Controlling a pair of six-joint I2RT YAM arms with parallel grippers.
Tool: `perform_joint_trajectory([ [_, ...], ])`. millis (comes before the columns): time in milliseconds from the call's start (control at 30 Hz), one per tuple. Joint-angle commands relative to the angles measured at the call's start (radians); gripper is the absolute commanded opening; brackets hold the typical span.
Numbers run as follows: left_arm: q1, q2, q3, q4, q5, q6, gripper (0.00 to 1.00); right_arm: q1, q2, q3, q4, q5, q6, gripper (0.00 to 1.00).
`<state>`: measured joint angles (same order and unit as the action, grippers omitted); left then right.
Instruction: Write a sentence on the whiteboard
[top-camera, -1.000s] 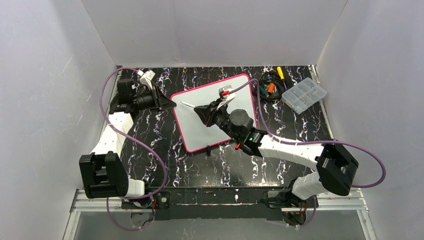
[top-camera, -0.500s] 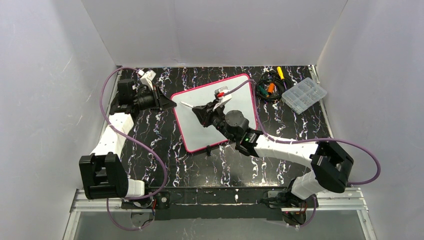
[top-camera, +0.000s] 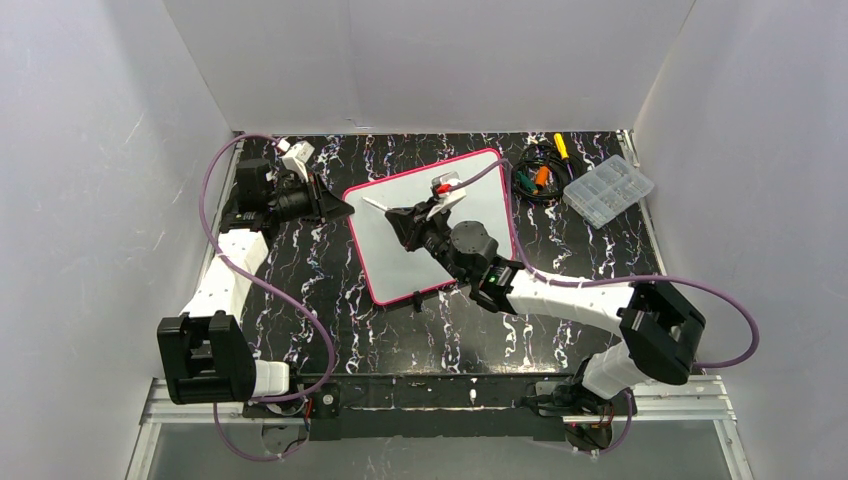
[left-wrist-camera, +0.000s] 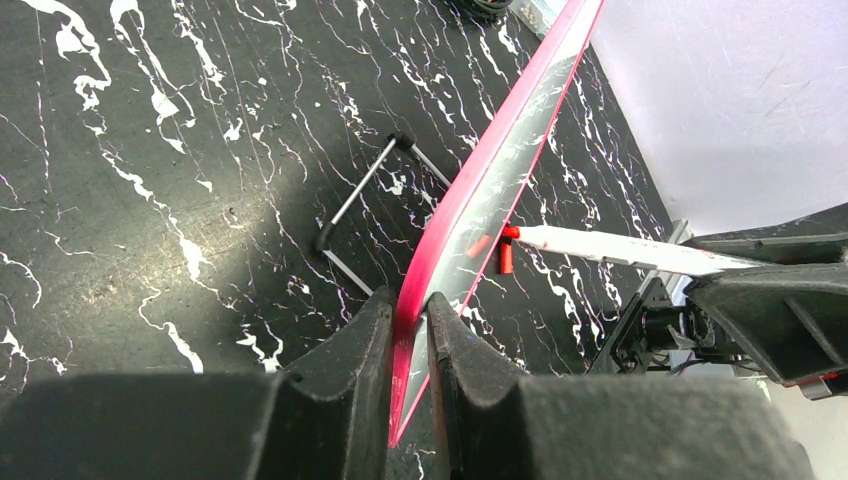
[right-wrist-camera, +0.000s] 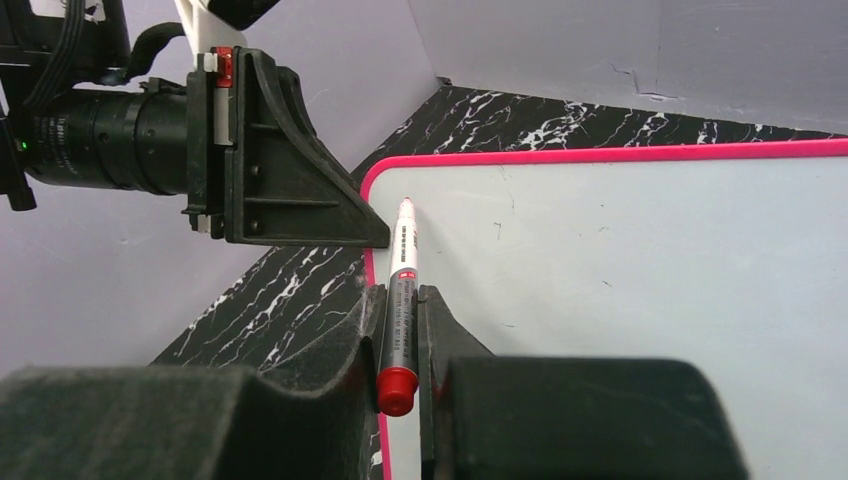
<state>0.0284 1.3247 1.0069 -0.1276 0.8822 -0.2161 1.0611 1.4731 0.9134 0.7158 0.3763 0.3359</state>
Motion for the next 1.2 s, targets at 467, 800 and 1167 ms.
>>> perform_joint_trajectory([
  [467,-0.013,-0.044,-0.023,-0.033,0.004,0.029,0.0,0.009,0.047,0.06,0.066,0.076,-0.041,0.01],
  [800,-0.013,-0.049,-0.022,-0.033,0.002,0.032,0.0,0.023,0.049,0.049,0.03,0.057,-0.046,0.01],
  [1167,-0.014,-0.054,-0.024,-0.034,-0.003,0.032,0.0,0.045,0.023,0.009,-0.016,0.094,-0.048,0.01],
])
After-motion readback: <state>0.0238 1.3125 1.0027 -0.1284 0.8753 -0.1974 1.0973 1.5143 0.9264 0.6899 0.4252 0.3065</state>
